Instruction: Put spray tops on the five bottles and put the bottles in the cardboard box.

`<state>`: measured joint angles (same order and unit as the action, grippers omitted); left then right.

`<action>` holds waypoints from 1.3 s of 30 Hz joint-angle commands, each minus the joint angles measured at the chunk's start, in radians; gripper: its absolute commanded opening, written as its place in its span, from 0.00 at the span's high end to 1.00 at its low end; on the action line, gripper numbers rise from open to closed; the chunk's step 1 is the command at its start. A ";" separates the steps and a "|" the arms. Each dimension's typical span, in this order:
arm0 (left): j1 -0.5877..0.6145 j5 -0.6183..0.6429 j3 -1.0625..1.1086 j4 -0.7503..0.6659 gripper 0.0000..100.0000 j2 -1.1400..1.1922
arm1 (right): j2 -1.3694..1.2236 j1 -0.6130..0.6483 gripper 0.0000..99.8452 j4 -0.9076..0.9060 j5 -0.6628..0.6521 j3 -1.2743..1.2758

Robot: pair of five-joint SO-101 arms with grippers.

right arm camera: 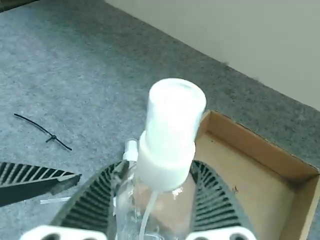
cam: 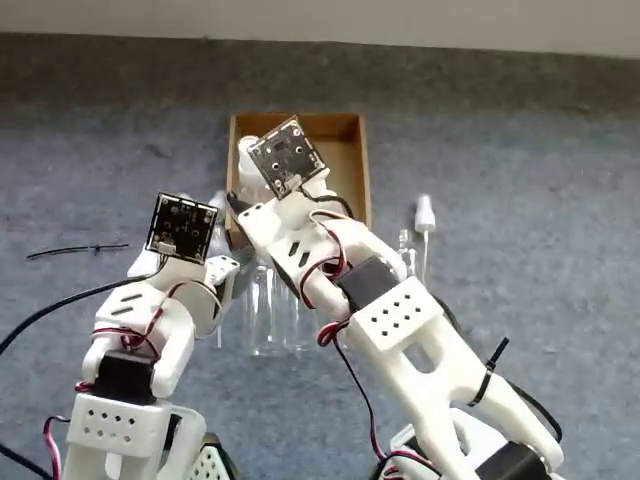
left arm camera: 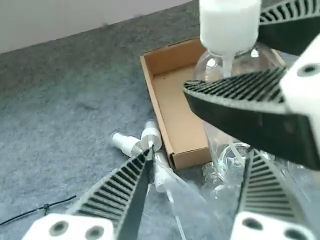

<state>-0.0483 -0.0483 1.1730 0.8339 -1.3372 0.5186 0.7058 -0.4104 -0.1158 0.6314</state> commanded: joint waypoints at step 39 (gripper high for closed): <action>0.325 -0.008 0.229 -0.152 0.73 -0.148 | -1.084 -0.185 1.00 0.381 -0.005 -0.995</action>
<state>0.2662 -0.0483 1.4093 0.7035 -1.4737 -0.5785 0.5386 -0.0499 -0.1158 -0.2923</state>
